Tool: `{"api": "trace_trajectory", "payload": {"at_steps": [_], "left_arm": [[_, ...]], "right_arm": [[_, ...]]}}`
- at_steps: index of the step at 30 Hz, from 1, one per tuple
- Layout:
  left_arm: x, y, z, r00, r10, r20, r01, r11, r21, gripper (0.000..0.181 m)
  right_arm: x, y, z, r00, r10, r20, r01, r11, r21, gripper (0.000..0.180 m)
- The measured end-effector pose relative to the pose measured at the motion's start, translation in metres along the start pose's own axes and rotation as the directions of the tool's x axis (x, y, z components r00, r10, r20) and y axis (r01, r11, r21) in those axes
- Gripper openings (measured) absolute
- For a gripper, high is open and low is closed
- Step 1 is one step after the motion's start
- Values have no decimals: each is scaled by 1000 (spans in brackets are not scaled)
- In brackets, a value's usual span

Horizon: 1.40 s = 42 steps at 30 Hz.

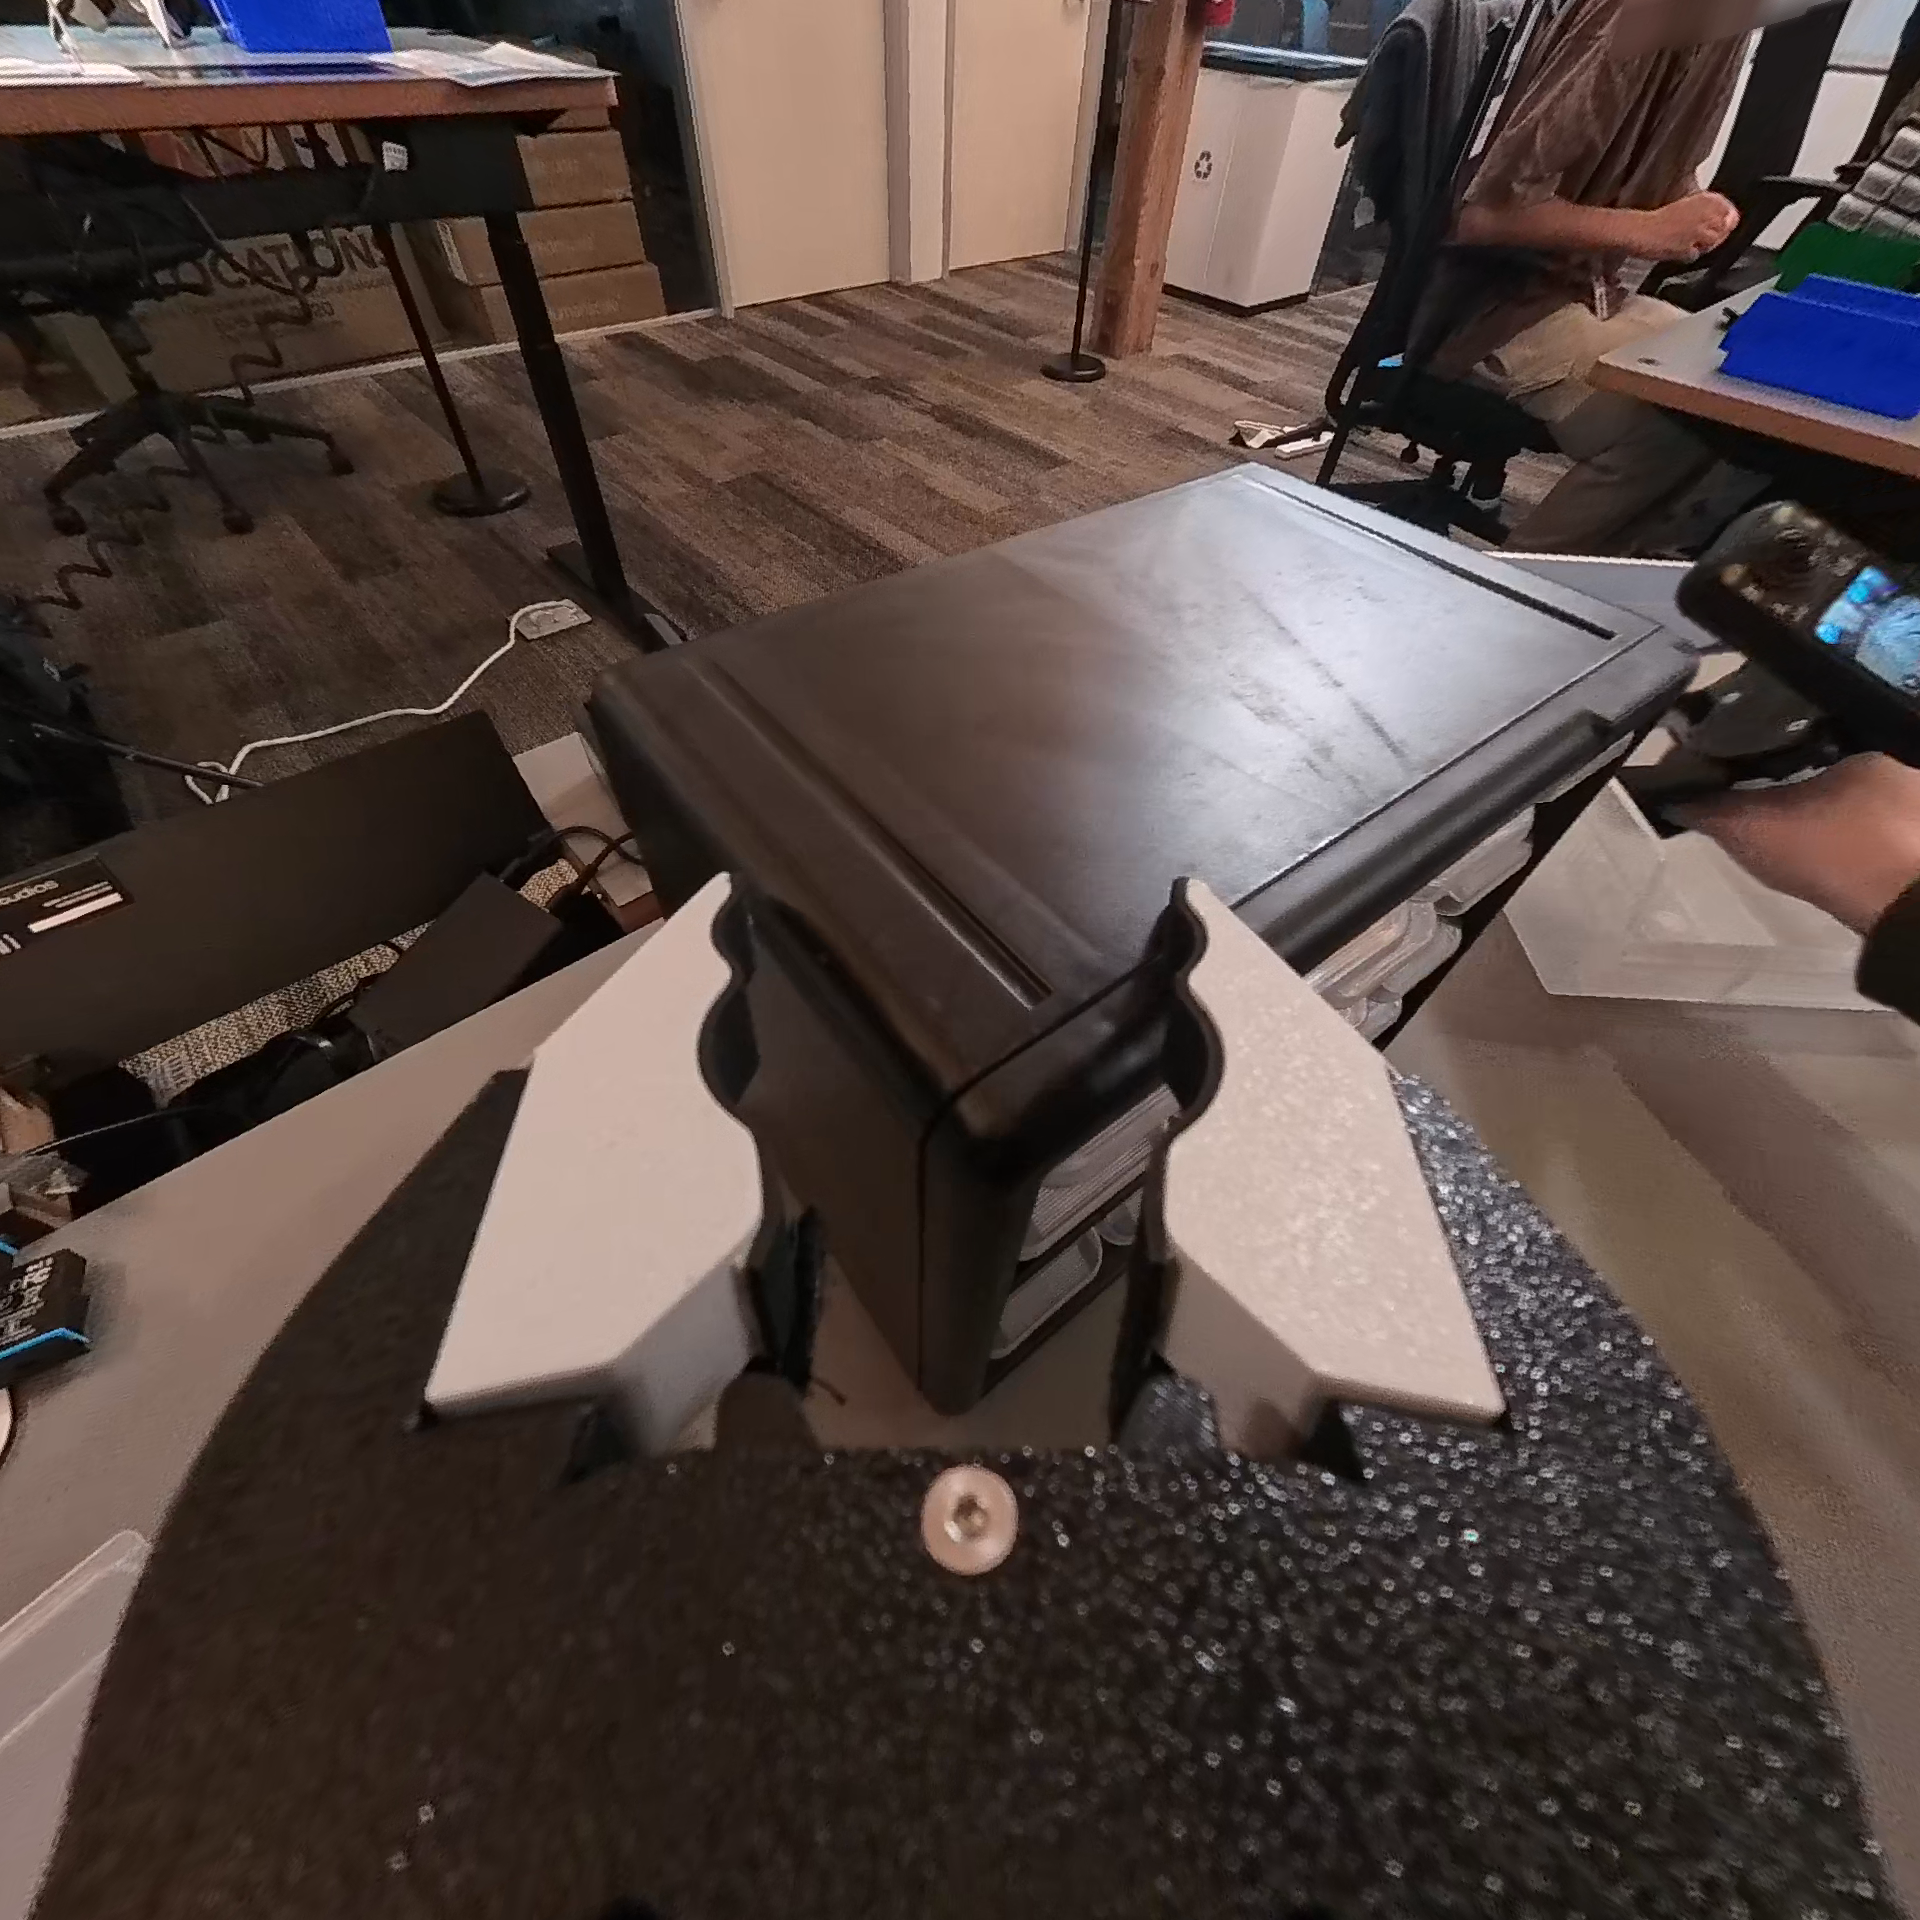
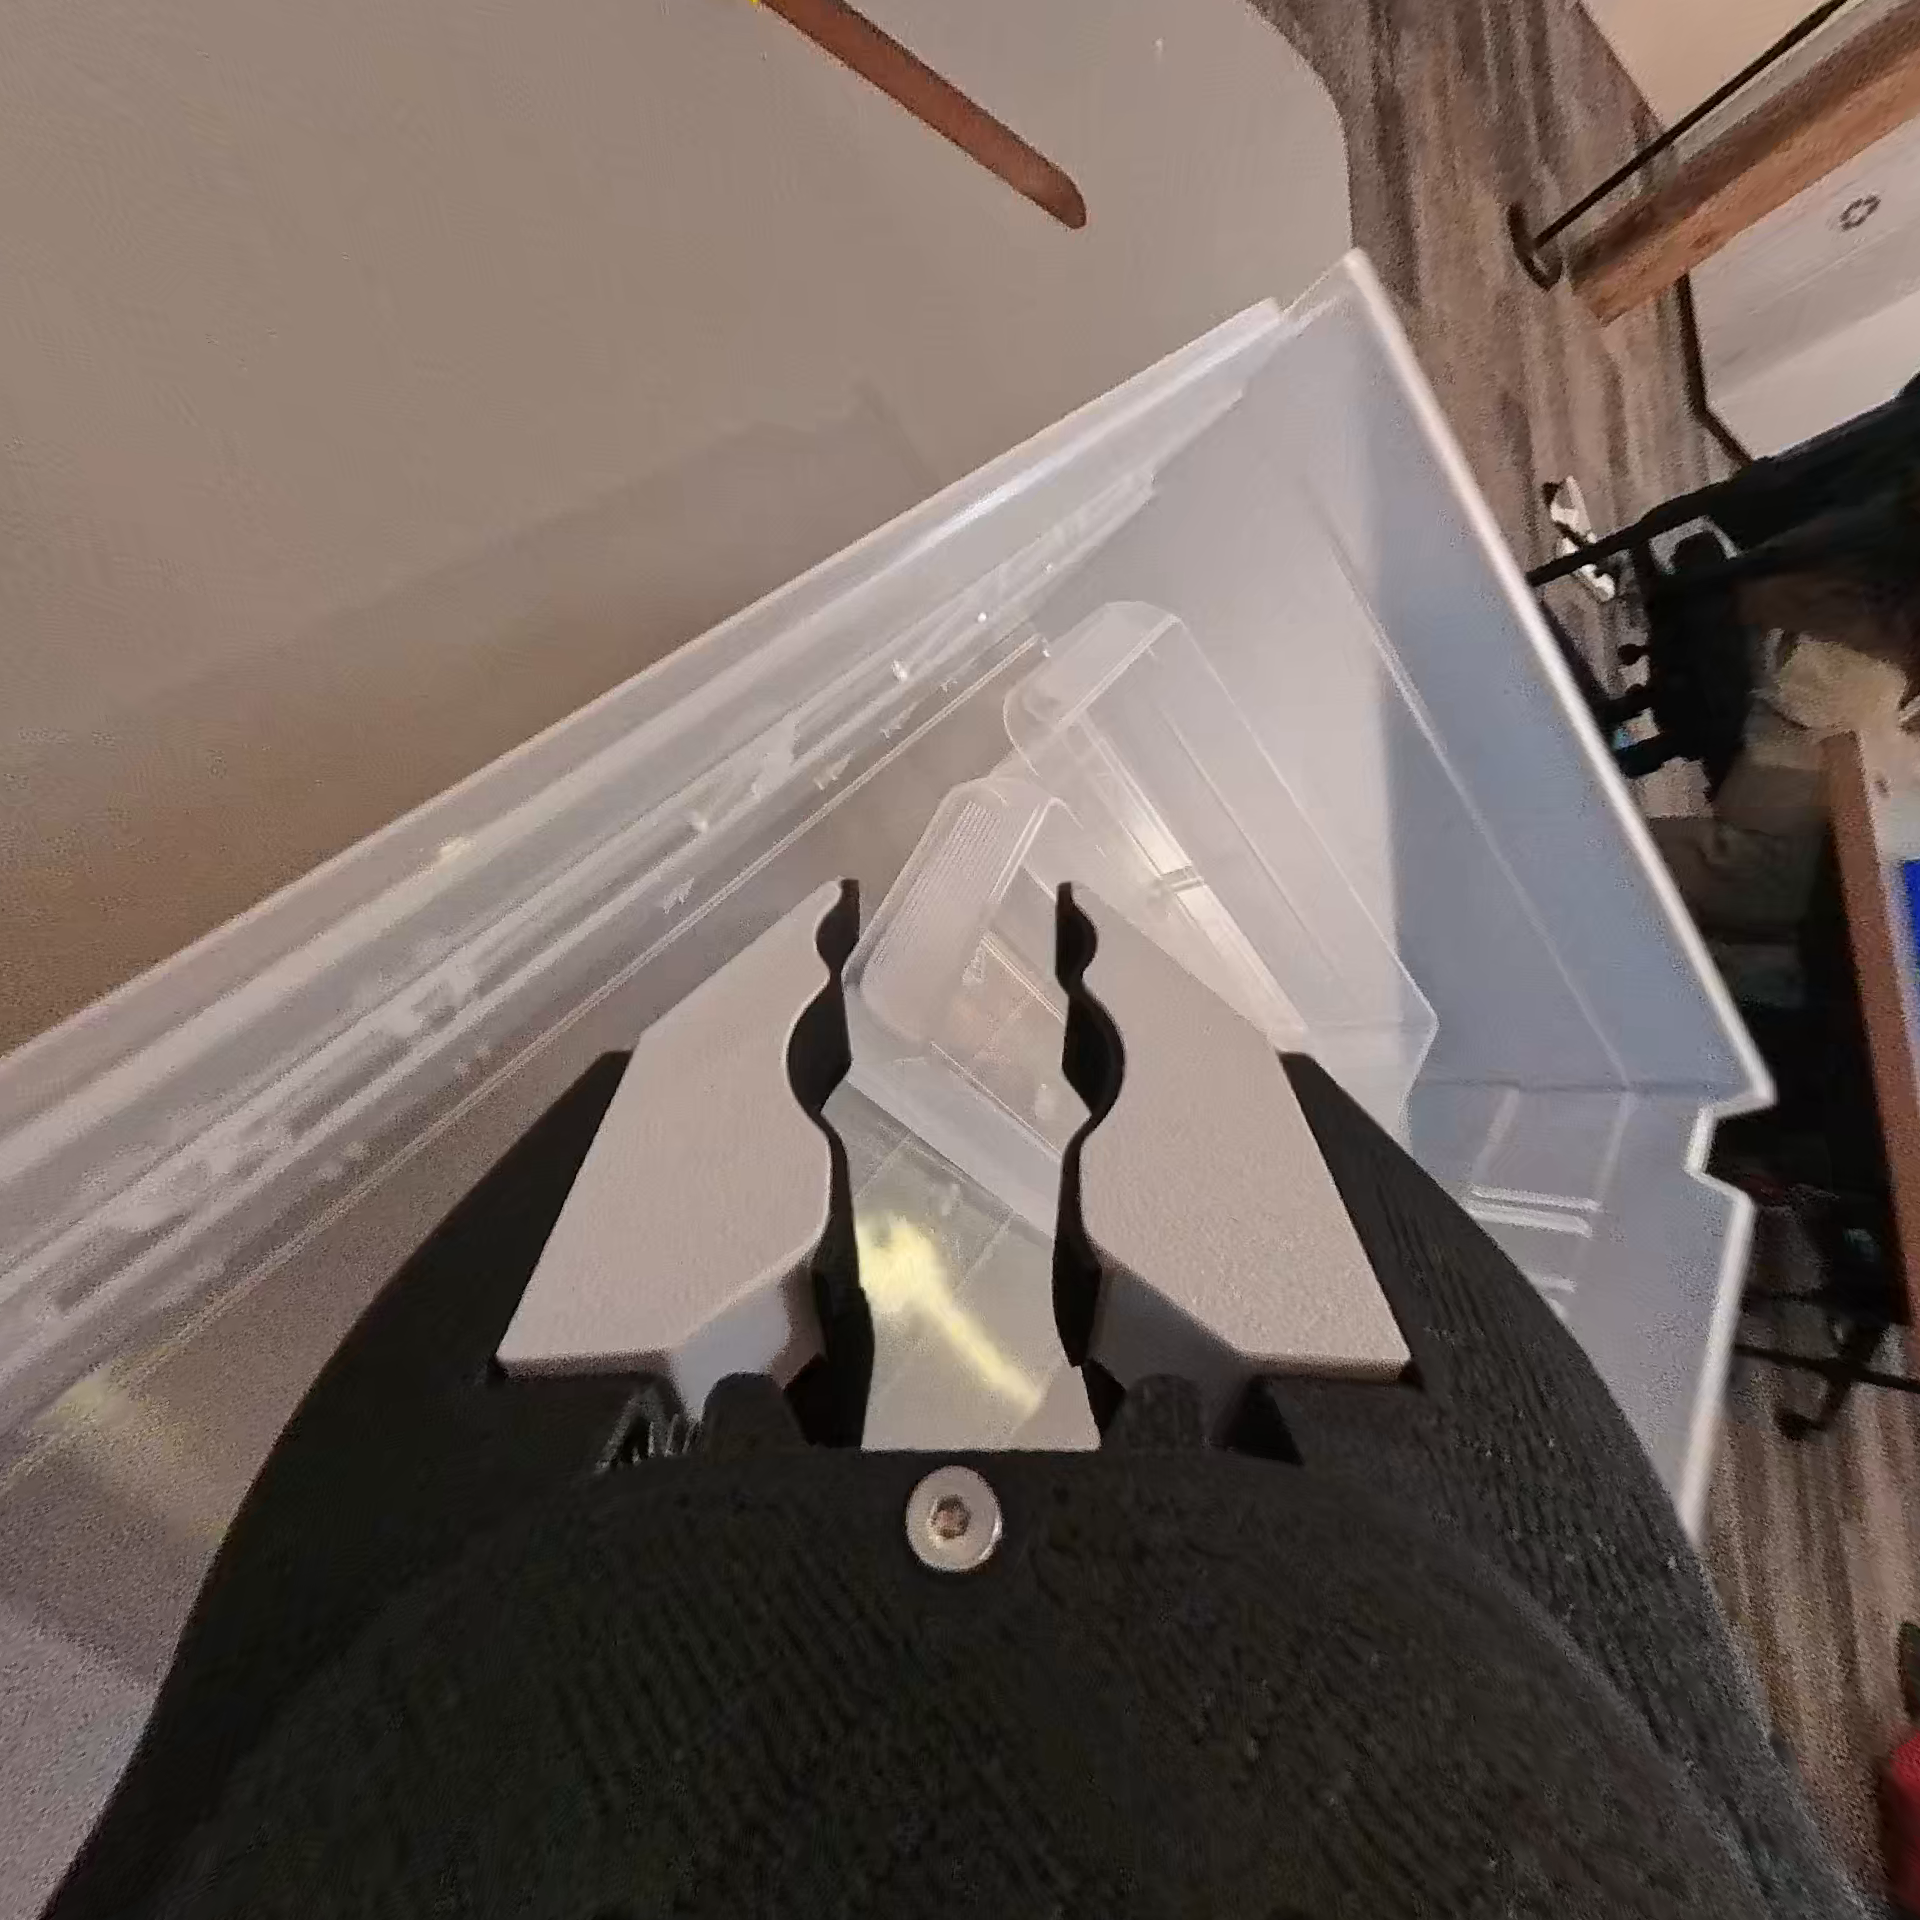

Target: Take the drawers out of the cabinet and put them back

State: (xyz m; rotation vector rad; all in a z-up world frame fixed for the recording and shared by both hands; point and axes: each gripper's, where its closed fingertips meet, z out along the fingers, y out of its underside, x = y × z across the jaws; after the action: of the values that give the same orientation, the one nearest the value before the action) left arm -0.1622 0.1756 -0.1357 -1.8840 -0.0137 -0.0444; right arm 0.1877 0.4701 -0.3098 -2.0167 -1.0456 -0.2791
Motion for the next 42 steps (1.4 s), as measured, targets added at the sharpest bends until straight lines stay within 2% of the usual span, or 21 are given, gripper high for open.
{"api": "trace_trajectory", "payload": {"at_steps": [4,7,9,12,15,18,20,22,26,30,32,35,42], "left_arm": [[0,0,0,1000,5,3,-5,1000,0,77],[0,0,0,1000,5,3,-5,1000,0,77],[0,0,0,1000,4,2,-4,1000,0,77],[0,0,0,1000,1,0,-1,1000,1,77],[0,0,1,1000,-1,-1,1,1000,1,78],[0,0,1,1000,1,3,-1,1000,1,78],[1,0,1,1000,4,8,-4,1000,-1,77],[1,-1,0,1000,10,16,-10,1000,-3,77],[2,-1,-1,999,15,32,-14,1000,-13,74],[2,-1,-1,999,25,45,-25,1000,-17,74],[2,-1,-1,999,22,44,-21,1000,-17,74],[1,0,-1,999,11,36,-10,1000,-16,76],[1,0,0,1000,2,28,-2,1000,-15,77]], "right_arm": [[-5,-4,13,999,38,36,-39,999,28,56],[-6,-7,6,995,58,75,-61,997,37,64],[-1,-12,-12,996,41,80,-48,996,78,77],[8,-37,-63,998,23,59,-37,965,260,78],[-18,-73,-133,994,-91,67,44,858,512,75],[-79,-93,-190,954,-299,-36,259,753,605,66],[-133,-102,-216,874,-468,-133,442,650,618,61],[-188,-109,-231,767,-602,-224,582,504,638,53],[-251,-117,-216,567,-715,-409,767,278,578,51],[-279,-124,-201,457,-696,-555,833,116,540,43],[-286,-126,-194,434,-682,-588,846,85,527,43],[-286,-129,-186,442,-656,-611,848,82,524,42],[-280,-135,-190,422,-571,-704,876,56,479,23]]}}
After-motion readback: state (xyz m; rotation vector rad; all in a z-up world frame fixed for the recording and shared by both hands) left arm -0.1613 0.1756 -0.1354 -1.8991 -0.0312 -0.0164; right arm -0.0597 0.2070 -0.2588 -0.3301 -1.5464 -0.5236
